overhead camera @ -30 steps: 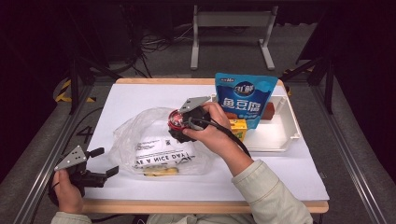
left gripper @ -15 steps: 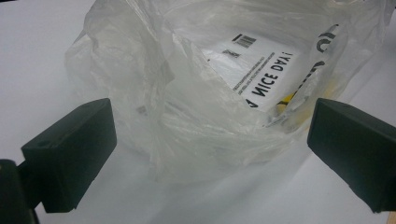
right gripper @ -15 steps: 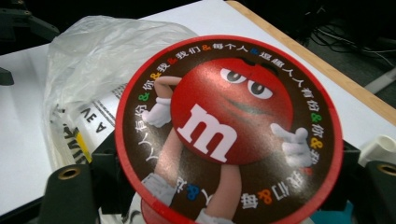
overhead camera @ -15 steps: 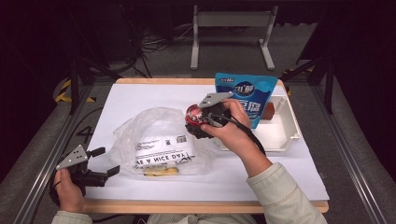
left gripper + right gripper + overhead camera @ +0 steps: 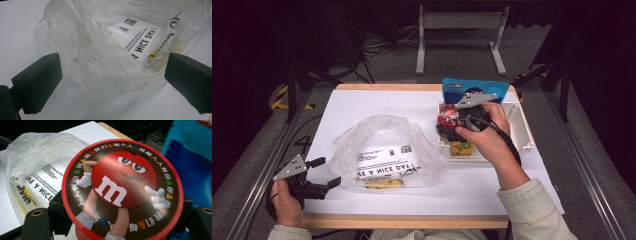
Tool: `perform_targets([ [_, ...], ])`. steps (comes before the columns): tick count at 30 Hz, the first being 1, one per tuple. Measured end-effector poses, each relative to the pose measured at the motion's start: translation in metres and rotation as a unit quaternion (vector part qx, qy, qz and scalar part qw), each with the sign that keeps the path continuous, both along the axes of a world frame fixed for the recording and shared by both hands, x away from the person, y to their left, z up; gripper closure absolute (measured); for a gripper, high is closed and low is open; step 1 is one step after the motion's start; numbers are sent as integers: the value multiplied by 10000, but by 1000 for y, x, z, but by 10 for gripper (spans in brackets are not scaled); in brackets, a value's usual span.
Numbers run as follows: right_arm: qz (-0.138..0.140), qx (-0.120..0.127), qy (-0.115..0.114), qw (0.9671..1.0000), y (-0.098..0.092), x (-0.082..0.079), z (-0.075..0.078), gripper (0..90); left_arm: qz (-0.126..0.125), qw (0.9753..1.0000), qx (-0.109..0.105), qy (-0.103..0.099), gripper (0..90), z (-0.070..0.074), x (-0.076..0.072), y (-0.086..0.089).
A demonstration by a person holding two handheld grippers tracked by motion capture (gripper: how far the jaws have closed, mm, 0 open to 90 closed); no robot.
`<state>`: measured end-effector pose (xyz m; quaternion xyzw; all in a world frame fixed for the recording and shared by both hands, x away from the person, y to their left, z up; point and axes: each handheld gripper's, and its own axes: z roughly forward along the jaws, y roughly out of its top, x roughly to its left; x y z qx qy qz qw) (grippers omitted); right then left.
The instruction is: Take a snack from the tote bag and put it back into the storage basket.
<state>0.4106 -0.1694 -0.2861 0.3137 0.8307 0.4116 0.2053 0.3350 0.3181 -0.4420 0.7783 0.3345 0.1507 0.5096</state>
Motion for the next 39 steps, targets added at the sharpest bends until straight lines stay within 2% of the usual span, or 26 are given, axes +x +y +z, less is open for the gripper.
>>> perform_targets([
  [9,-233,5,-16,9997,-24,-1,3,261,-6,10000,25,5,19,0,0,0],
  [39,-807,-362,17,9961,-84,6,3,261,9,10000,31,14,19,0,0,0],
])
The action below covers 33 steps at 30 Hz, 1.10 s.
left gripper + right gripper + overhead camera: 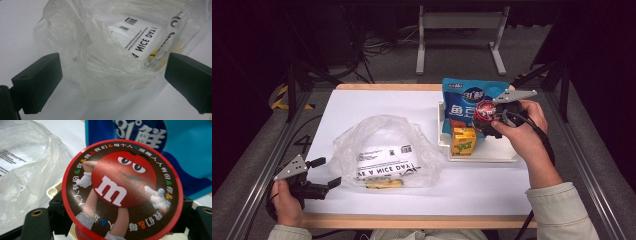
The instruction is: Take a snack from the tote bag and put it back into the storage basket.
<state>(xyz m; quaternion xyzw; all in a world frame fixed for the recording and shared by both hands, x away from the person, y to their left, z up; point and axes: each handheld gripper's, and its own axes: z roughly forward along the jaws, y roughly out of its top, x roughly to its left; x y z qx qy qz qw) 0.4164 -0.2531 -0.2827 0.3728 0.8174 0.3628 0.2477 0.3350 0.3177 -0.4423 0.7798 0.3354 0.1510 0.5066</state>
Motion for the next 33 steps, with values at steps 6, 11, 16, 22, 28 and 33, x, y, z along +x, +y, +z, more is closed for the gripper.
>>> perform_targets([
  [6,-99,16,-13,9999,-13,1,-4,261,2,10000,-1,-3,19,0,0,0],
  [11,-139,73,-58,9999,-23,2,-9,261,1,10000,-10,10,19,0,0,0],
  [16,-190,95,-17,9998,-31,5,-16,261,-4,10000,-6,-5,19,0,0,0],
  [22,-242,124,41,9996,-39,6,-24,261,0,10000,1,-3,19,0,0,-1],
  [28,-284,72,148,9995,-46,4,-32,261,5,10000,7,-9,19,0,0,-1],
  [33,-305,50,219,9993,-48,4,-38,261,5,10000,8,-4,19,0,0,-1],
])
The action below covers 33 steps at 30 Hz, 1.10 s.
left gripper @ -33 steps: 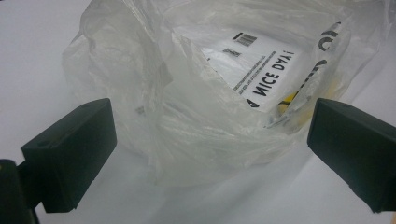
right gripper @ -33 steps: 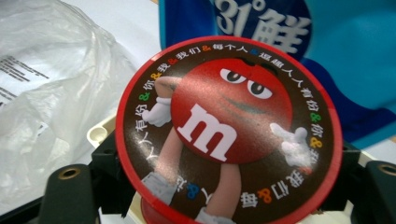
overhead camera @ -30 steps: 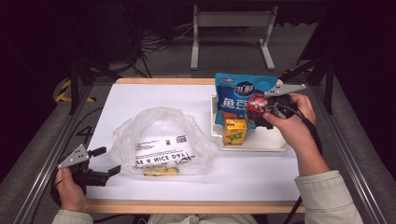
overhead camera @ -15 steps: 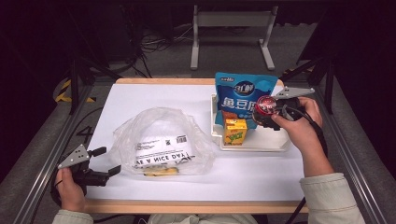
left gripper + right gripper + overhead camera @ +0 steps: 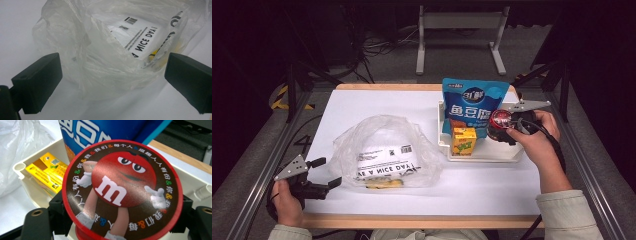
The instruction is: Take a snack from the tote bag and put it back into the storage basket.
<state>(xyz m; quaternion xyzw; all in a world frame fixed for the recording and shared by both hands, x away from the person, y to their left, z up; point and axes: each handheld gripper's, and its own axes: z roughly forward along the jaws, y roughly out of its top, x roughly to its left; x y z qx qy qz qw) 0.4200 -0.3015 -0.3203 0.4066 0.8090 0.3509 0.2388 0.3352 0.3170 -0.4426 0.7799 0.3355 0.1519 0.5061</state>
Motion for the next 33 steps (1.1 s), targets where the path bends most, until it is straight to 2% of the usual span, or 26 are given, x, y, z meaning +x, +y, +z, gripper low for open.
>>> perform_targets([
  [9,-71,-51,189,9998,-5,1,-18,261,1,10000,-10,10,19,0,0,0],
  [33,-183,-113,355,9991,-13,9,-66,261,-3,10000,1,11,19,0,0,0],
])
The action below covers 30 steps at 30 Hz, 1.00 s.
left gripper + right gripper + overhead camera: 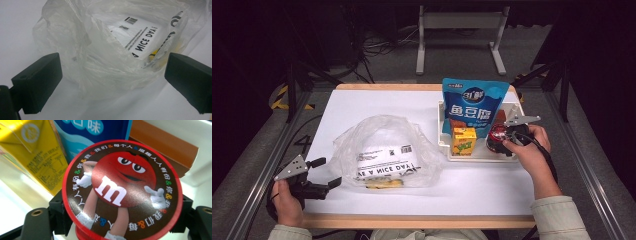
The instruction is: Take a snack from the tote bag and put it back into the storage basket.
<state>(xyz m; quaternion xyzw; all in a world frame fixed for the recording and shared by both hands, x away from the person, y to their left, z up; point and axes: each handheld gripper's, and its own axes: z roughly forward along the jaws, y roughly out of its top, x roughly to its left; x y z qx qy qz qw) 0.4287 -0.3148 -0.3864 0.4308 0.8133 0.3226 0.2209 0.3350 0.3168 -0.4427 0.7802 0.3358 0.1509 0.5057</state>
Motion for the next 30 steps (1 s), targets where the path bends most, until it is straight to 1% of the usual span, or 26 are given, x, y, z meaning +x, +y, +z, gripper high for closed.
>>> perform_targets([
  [5,-19,-14,66,10000,0,2,-7,261,3,10000,9,10,19,0,0,0],
  [12,3,-20,69,10000,2,3,-16,261,-3,10000,13,4,19,0,0,0],
  [15,9,-41,105,9999,3,4,-19,261,0,10000,8,3,19,0,0,0],
  [24,89,-28,68,9999,6,5,-28,261,0,10000,3,8,19,0,0,0],
  [28,87,11,16,10000,7,5,-30,261,-4,10000,17,7,19,0,0,0],
  [30,41,27,-16,10000,7,6,-30,261,-4,10000,17,5,19,0,0,0],
])
